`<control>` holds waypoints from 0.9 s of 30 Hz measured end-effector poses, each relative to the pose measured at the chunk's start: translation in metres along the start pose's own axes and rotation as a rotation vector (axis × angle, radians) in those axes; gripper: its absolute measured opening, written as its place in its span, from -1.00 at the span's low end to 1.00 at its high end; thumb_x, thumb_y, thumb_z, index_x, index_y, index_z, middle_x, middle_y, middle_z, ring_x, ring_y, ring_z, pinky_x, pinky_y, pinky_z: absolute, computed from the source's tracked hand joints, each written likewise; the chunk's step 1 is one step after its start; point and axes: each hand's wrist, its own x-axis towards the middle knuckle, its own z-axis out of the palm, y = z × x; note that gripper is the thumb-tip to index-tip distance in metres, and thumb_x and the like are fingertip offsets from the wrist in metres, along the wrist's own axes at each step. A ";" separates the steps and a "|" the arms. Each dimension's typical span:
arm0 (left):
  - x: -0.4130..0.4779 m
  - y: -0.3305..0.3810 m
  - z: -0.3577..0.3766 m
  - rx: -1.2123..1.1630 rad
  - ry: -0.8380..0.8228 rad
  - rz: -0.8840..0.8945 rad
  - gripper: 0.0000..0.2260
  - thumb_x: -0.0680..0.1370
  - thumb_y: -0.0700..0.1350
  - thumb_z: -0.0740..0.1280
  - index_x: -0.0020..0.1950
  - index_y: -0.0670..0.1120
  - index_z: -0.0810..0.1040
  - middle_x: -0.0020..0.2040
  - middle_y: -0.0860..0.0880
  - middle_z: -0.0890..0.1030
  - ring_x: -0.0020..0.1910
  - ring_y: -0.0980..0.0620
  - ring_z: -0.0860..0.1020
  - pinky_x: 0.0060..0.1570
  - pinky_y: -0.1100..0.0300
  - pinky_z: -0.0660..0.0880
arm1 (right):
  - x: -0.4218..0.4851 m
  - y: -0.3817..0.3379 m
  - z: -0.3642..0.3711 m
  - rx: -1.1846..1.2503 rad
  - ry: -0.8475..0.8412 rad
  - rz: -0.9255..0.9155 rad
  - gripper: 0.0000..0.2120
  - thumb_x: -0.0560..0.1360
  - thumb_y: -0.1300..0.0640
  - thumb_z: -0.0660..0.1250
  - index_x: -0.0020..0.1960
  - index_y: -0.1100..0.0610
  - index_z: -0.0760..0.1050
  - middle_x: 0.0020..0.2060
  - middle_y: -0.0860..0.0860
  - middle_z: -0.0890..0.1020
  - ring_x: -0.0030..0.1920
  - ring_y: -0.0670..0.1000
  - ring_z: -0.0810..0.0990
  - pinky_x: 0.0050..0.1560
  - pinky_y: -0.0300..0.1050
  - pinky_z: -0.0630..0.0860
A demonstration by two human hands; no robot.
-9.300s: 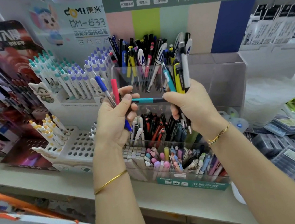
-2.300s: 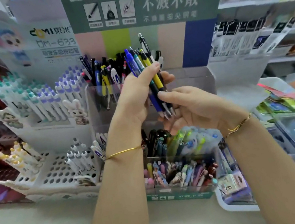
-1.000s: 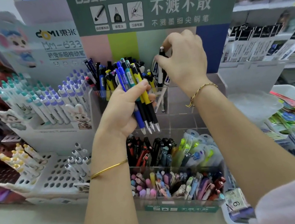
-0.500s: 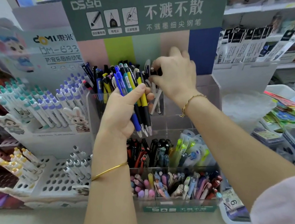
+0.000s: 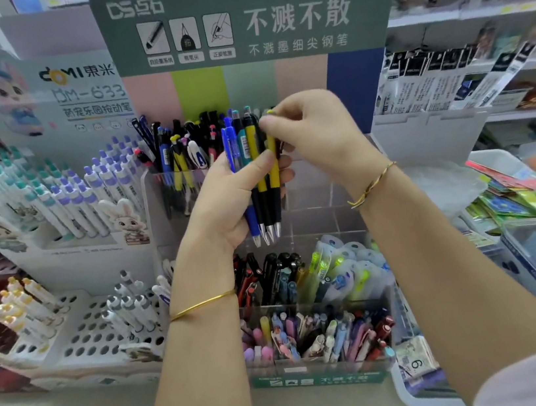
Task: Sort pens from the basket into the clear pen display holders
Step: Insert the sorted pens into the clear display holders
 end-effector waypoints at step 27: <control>0.001 0.003 -0.011 -0.008 0.207 0.015 -0.77 0.60 -0.29 0.25 0.25 -0.30 0.42 -0.14 -0.14 0.64 -0.29 0.02 0.63 -0.34 0.19 0.58 | 0.021 -0.004 0.006 -0.466 0.320 0.058 -0.74 0.51 -0.01 0.34 0.14 0.09 0.51 0.17 0.04 0.46 0.21 0.10 0.36 0.06 -0.10 0.33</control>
